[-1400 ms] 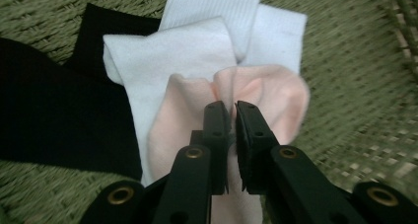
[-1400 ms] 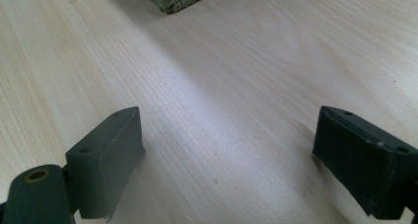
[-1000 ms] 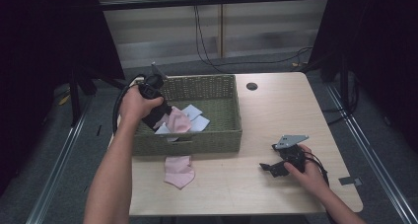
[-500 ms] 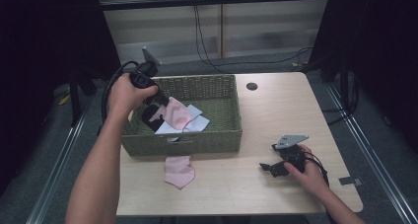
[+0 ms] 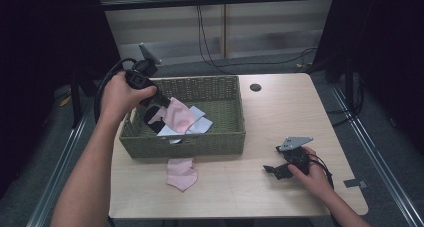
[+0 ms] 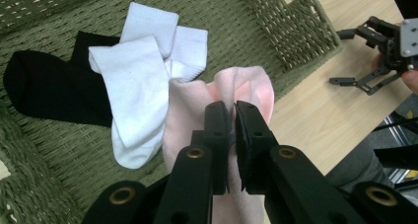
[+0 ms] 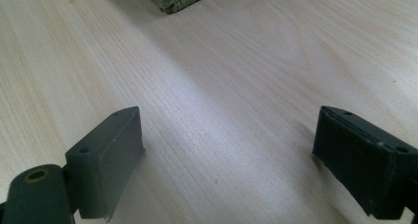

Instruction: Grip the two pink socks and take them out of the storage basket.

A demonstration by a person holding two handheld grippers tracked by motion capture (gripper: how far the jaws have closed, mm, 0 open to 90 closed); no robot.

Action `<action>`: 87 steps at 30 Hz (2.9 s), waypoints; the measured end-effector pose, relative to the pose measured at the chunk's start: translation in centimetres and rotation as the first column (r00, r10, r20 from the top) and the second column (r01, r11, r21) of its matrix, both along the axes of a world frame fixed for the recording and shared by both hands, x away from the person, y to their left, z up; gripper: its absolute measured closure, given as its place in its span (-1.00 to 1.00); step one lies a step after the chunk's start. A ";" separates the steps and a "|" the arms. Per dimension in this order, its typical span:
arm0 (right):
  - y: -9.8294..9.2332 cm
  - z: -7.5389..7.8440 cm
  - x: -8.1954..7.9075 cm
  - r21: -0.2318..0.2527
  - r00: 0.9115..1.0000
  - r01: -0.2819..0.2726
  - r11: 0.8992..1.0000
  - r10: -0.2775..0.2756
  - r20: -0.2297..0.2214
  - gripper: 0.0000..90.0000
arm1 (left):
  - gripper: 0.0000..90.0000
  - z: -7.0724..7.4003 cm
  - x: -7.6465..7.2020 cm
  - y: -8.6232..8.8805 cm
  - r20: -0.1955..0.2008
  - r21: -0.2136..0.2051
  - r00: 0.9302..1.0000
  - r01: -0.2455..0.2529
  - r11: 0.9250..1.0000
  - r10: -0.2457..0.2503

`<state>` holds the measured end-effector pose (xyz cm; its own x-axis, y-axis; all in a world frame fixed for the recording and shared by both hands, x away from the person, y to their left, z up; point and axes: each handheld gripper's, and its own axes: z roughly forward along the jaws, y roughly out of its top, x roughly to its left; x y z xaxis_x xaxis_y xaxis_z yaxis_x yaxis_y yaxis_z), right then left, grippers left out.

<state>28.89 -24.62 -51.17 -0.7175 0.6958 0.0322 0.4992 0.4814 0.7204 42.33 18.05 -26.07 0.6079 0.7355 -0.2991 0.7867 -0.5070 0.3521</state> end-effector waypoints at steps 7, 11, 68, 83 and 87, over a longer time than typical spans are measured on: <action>0.0 0.0 0.0 0.000 1.000 0.000 1.000 0.000 0.000 -0.76 | 0.87 0.7 -1.3 0.1 0.019 -0.023 1.000 0.021 1.000 -0.020; 0.0 0.0 0.0 0.000 1.000 0.000 1.000 0.000 0.000 -0.76 | 0.87 0.8 -1.6 0.1 0.018 -0.025 1.000 0.023 0.999 -0.022; 0.0 0.0 0.0 -0.001 1.000 0.000 1.000 0.000 -0.004 -0.76 | 0.18 -12.3 -8.4 0.7 0.085 -0.071 0.995 0.063 0.996 -0.057; 0.0 0.0 0.0 -0.001 1.000 0.000 1.000 0.000 -0.004 -0.76 | 0.02 -14.8 -9.3 2.6 0.127 -0.059 0.992 0.034 0.998 -0.026; 0.0 0.0 0.0 -0.001 1.000 0.000 1.000 0.000 -0.004 -0.76 | -0.02 -15.2 -9.5 3.2 0.143 -0.065 0.989 0.031 0.997 -0.022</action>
